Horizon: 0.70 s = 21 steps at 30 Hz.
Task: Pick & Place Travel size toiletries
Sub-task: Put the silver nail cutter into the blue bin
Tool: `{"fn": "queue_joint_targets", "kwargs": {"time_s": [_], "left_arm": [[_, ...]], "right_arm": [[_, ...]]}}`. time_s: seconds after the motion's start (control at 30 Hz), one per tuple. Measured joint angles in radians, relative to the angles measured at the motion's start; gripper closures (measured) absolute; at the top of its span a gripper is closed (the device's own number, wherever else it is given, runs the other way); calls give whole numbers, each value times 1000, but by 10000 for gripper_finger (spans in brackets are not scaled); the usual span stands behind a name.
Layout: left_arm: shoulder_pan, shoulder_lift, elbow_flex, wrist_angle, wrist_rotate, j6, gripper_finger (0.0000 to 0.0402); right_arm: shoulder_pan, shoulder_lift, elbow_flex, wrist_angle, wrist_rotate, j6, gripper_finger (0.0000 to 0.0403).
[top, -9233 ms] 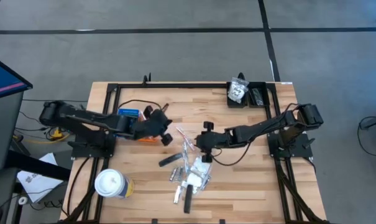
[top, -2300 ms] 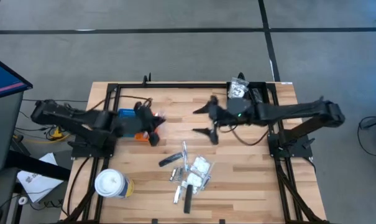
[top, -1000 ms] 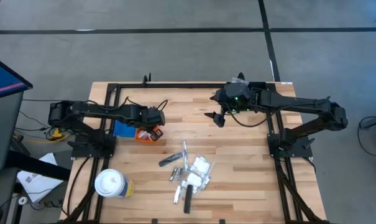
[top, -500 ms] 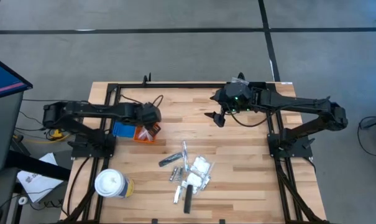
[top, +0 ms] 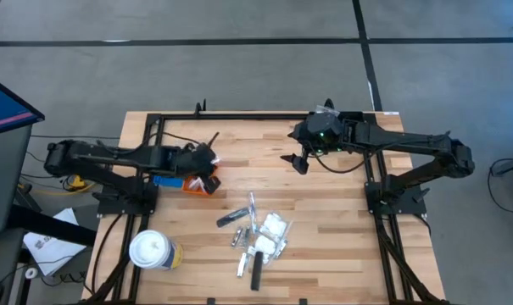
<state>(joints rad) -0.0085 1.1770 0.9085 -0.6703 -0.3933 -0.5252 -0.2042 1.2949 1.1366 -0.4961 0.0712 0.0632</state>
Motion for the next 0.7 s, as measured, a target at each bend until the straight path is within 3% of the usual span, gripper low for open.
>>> {"fn": "queue_joint_targets", "kwargs": {"time_s": [0.33, 0.5, 0.7], "left_arm": [[-189, 46, -2, 226, 167, -30, 400], [-299, 113, -1, 349, 158, -52, 401], [-402, 236, 41, 353, 85, -134, 401]], "right_arm": [[139, 0, 0, 5, -52, -99, 12], [213, 0, -1, 5, -53, -127, 10], [274, -14, -1, -7, -52, -127, 11]]}}
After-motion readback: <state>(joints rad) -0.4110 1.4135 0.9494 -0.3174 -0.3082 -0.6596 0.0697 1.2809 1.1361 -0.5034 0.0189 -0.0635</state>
